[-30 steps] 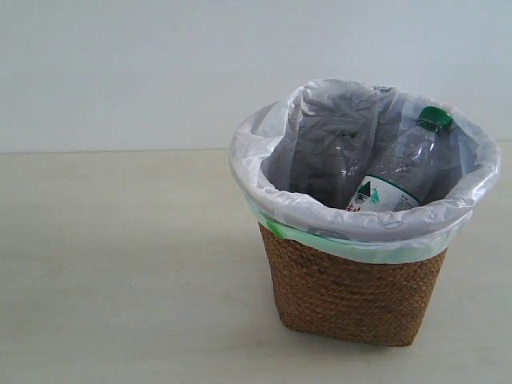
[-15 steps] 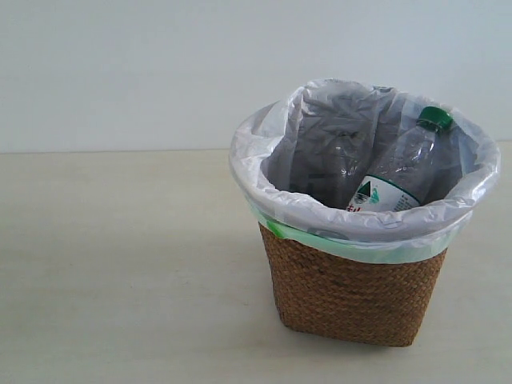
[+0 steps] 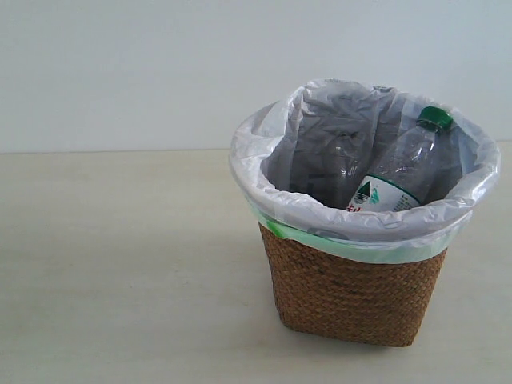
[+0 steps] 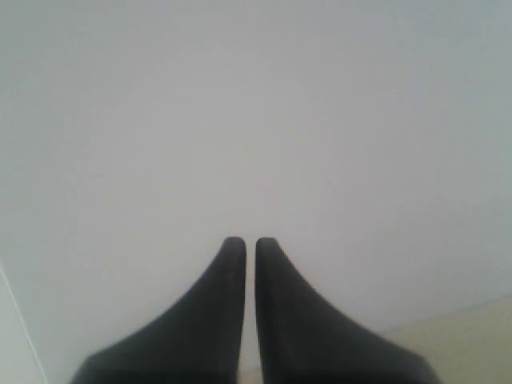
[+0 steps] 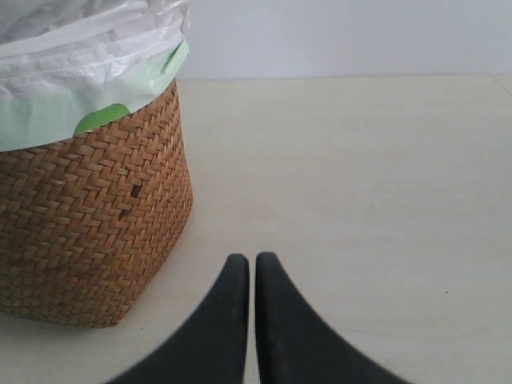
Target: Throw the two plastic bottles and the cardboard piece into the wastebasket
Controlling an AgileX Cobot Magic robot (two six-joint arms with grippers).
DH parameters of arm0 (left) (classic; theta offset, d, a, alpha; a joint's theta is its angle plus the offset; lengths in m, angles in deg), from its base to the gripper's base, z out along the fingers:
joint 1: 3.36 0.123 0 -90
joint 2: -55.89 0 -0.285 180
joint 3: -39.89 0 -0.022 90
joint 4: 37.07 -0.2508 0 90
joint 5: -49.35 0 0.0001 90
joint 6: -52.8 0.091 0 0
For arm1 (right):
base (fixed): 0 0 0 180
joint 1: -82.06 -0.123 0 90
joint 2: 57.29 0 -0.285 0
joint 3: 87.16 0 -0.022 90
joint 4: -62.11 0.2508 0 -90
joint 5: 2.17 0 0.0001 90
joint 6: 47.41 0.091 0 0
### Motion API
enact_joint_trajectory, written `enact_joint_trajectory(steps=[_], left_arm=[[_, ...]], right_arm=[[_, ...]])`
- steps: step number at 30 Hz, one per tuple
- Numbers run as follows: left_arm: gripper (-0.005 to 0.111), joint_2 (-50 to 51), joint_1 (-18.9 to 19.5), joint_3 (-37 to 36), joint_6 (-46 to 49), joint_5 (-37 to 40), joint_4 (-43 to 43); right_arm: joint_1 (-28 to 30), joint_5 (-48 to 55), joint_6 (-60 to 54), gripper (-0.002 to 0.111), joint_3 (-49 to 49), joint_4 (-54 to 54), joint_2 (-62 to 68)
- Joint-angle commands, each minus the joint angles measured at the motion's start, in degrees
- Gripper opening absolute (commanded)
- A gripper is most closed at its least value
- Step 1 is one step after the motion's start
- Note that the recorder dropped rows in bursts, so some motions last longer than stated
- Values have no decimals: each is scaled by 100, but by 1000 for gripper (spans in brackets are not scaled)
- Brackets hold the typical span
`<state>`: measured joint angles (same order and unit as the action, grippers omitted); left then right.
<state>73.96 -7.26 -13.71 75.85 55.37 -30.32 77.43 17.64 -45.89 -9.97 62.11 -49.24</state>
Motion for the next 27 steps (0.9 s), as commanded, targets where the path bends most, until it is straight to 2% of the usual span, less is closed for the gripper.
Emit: enact_joint_trajectory(steps=[1,8,18,27], left_arm=[[4,-205,82,-16,-34,-9,-64],[4,-764,82,-259,-34,-28,-64],[4,-1028,71,-1265,-46,-66,-48],[4,-1028,71,-2133,-1315,-602,-50]], right_arm=[[35,-44,-26,0,2,-35,-26],[35,-44,-26,0,2,-35,-26],[35,-44,-26,0,2,-35,-26],[35,-44,-26,0,2,-35,-26]])
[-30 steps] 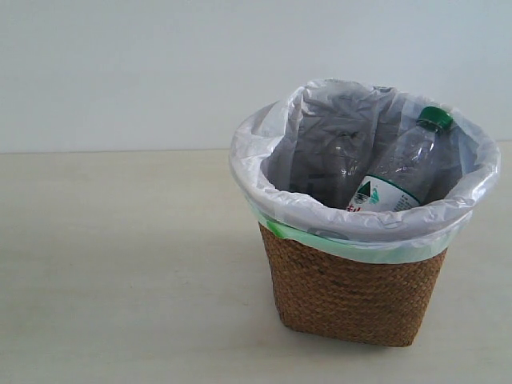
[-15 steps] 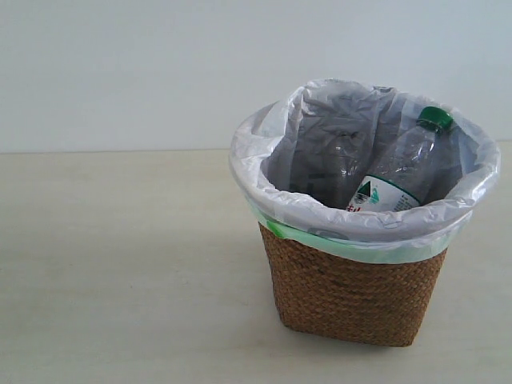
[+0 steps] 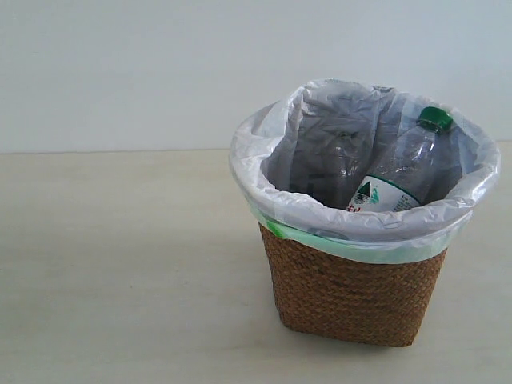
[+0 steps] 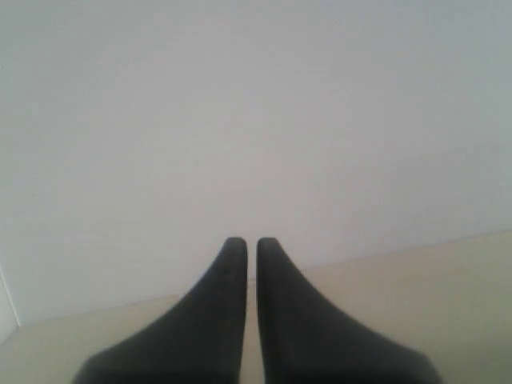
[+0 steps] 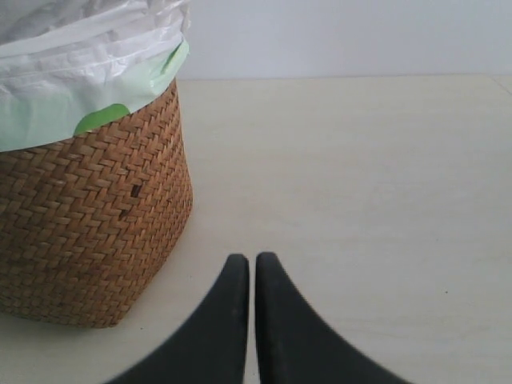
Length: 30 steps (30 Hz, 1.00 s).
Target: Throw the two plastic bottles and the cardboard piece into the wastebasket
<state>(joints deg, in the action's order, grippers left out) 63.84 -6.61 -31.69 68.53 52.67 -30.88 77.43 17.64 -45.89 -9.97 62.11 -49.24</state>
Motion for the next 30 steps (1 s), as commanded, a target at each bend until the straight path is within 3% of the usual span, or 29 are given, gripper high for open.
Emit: enact_joint_trajectory(steps=[1,4,14,20,30], left_arm=[[4,-17,6,-439,-634,-420,6],[4,-17,6,-564,-673,-636,6],[4,-17,6,-564,-935,249,6],[4,-17,6,-564,-935,1053,-460],[4,-17,6,-564,-1095,1417,-471]], right_arm=[[35,-44,-26,0,2,-35,-26],[35,-44,-26,0,2,-35,-26],[35,-44,-26,0,2,-35,-26],[35,-44,-26,0,2,-35,-26],[35,-44,-26,0,2,-35,-26]])
